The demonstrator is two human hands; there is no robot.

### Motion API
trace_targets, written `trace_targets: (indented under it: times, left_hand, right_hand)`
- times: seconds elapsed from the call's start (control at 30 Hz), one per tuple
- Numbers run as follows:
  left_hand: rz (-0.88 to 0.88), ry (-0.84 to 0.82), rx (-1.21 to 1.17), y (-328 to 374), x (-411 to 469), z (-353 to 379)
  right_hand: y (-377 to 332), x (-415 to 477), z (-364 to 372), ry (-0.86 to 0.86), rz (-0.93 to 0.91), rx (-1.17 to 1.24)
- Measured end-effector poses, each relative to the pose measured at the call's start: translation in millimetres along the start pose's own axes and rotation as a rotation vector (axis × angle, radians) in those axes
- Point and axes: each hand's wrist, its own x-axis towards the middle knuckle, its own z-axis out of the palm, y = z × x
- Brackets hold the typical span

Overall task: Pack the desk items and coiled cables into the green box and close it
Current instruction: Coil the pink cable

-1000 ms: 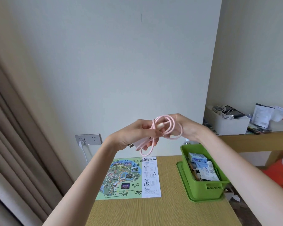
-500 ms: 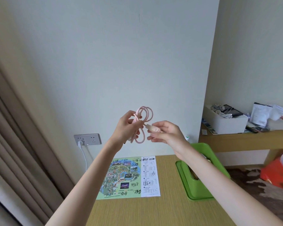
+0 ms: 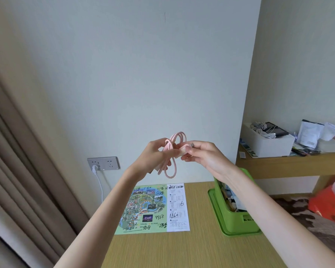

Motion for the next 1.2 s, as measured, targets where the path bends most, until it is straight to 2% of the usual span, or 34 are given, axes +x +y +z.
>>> trace_targets:
  times: [0.13,0.47,0.63,0.73,0.8,0.83,0.93,1.1,1.2]
  left_hand:
    - [0.016,0.007,0.023,3,1,2]
    - [0.015,-0.083,-0.012,7,-4,7]
    - [0.013,-0.029,-0.014,6,-5,15]
    - [0.008,-0.017,-0.047,10,-3,12]
    - [0.013,-0.041,-0.019,12,-3,11]
    - [0.016,-0.055,-0.011,13,-3,10]
    - [0.011,-0.088,-0.022,14,-6,10]
    - [-0.044,-0.182,-0.097,15,-10,11]
    - [-0.065,-0.195,-0.121,13,-8,9]
  right_hand:
    - [1,1,-4,0.074,-0.053,-0.049]
    - [-5,5,-6,0.107,-0.088,-0.033]
    - [-12,7,-4,0.083,-0.087,-0.050]
    - [-13,10,0,0.247,-0.116,-0.139]
    - [-12,14,-5,0.344,-0.062,-0.118]
    - [-13,15,-9,0.308,-0.018,-0.109]
    - [-12,14,-14,0.043,0.083,-0.152]
    - [-12,15,-18,-0.009,0.138,-0.067]
    - [-12,14,-17,-0.147,0.146,0.006]
